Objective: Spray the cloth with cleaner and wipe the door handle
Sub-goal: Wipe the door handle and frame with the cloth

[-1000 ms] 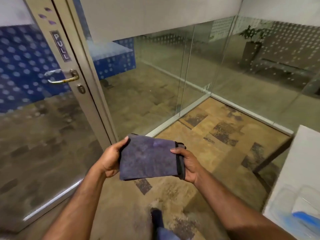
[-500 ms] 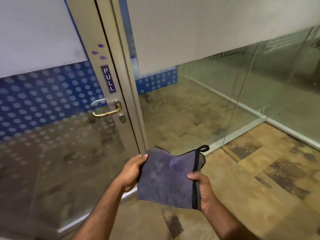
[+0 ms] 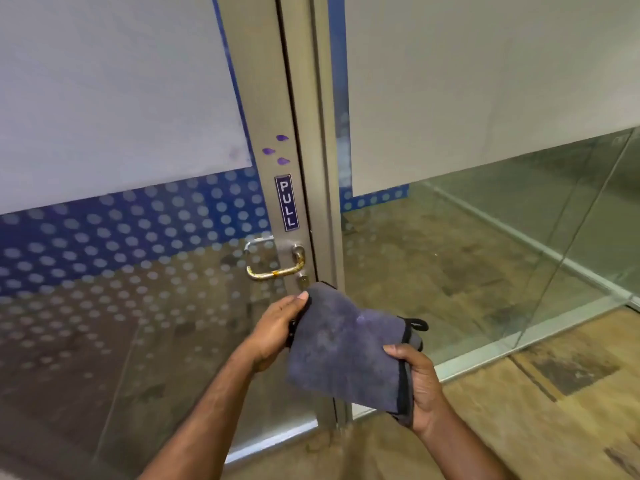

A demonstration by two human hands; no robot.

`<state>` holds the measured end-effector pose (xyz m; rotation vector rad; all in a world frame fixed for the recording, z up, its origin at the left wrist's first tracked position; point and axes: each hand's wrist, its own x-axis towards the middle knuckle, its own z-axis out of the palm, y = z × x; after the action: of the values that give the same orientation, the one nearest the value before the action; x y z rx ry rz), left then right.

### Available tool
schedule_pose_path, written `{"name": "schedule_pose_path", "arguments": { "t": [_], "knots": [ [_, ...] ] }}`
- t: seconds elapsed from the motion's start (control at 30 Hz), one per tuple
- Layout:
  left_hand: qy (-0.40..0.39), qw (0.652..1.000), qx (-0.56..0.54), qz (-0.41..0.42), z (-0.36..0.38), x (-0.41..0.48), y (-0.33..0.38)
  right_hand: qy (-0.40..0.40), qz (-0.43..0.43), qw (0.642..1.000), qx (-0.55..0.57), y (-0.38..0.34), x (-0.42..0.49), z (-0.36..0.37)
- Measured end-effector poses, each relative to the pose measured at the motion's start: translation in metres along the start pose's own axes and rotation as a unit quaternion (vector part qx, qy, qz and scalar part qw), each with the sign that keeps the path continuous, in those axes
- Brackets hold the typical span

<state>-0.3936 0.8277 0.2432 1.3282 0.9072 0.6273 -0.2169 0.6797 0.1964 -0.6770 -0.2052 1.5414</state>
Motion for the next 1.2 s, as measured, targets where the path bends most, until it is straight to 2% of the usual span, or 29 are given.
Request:
{"name": "schedule_pose_path", "arguments": {
  "t": [0.13, 0.23, 0.3, 0.43, 0.53, 0.6, 0.67, 0.77, 0.83, 0.87, 0.93, 1.0, 1.2],
  "knots": [
    [0.021, 0.995, 0.095, 0.018, -0.033, 0.022, 0.019, 0.027, -0.080, 0.996, 0.042, -0.007, 0.028, 0.037],
    [0.036, 0.981, 0.158, 0.106, -0.066, 0.034, 0.040, 0.063, -0.164, 0.984, -0.002, -0.017, 0.051, 0.071],
    [0.058, 0.954, 0.236, 0.176, -0.090, 0.041, 0.059, 0.097, -0.259, 0.960, -0.041, -0.023, 0.070, 0.098],
    [0.114, 0.876, 0.380, 0.272, -0.130, 0.058, 0.100, 0.190, -0.448, 0.860, -0.156, -0.030, 0.111, 0.157],
    [0.166, 0.779, 0.483, 0.363, -0.155, 0.065, 0.135, 0.218, -0.508, 0.805, -0.214, -0.031, 0.148, 0.193],
    [0.193, 0.690, 0.533, 0.449, -0.166, 0.071, 0.158, 0.189, -0.537, 0.773, -0.280, -0.036, 0.170, 0.215],
    [0.209, 0.614, 0.553, 0.524, -0.174, 0.080, 0.177, 0.128, -0.584, 0.722, -0.347, -0.042, 0.191, 0.231],
    [0.234, 0.539, 0.566, 0.578, -0.180, 0.100, 0.200, 0.092, -0.606, 0.618, -0.493, -0.053, 0.215, 0.248],
    [0.240, 0.510, 0.598, 0.569, -0.177, 0.112, 0.208, 0.113, -0.596, 0.511, -0.608, -0.059, 0.228, 0.256],
    [0.238, 0.503, 0.613, 0.561, -0.174, 0.118, 0.210, 0.123, -0.588, 0.471, -0.647, -0.062, 0.234, 0.261],
    [0.242, 0.498, 0.631, 0.543, -0.170, 0.129, 0.211, 0.142, -0.569, 0.420, -0.693, -0.066, 0.245, 0.268],
    [0.269, 0.489, 0.640, 0.528, -0.171, 0.140, 0.209, 0.158, -0.570, 0.396, -0.702, -0.068, 0.254, 0.271],
    [0.324, 0.431, 0.660, 0.523, -0.170, 0.158, 0.202, 0.141, -0.598, 0.356, -0.704, -0.071, 0.267, 0.234]
  ]
}}
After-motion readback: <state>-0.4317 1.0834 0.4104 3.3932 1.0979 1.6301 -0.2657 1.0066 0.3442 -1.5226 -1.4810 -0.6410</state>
